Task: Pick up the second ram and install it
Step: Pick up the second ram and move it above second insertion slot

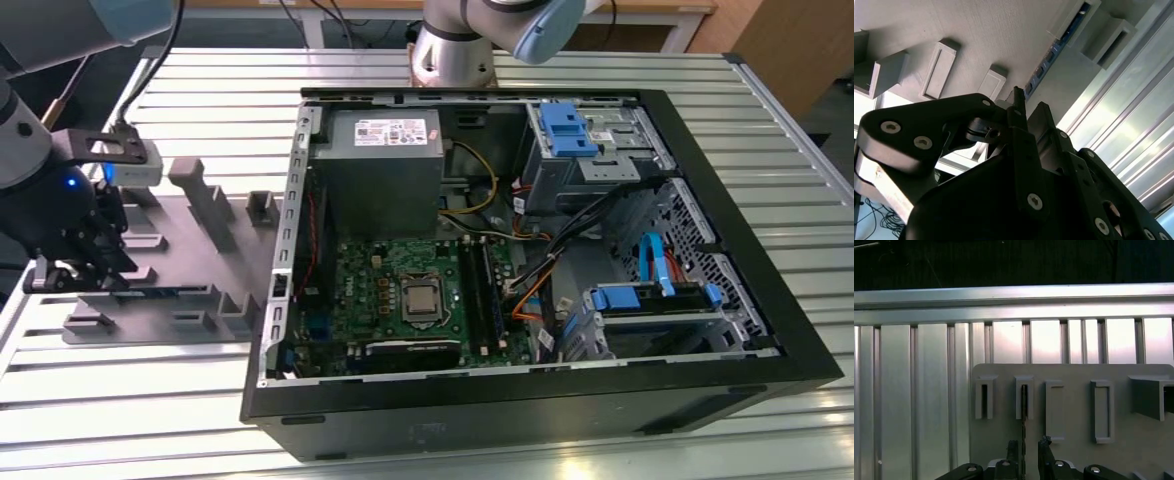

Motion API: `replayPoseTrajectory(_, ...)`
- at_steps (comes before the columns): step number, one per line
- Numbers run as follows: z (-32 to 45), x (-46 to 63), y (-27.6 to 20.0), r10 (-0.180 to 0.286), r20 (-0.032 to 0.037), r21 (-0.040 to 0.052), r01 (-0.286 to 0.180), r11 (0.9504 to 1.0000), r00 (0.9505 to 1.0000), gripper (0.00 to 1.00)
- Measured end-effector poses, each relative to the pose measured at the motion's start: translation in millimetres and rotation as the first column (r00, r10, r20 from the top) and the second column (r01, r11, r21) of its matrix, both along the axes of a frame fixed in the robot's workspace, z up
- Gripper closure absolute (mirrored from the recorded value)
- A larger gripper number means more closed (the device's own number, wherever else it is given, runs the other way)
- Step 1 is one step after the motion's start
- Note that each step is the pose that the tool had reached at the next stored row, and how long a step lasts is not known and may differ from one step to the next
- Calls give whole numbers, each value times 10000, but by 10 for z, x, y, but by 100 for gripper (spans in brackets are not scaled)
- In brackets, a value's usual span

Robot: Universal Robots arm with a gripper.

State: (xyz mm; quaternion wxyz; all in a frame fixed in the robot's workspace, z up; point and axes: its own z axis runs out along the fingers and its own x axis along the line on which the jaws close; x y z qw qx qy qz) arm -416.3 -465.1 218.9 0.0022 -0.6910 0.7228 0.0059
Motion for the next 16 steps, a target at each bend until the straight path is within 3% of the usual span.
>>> replayPoseTrajectory(16,-104,0,0,0,0,-2,0,10000,10000,70)
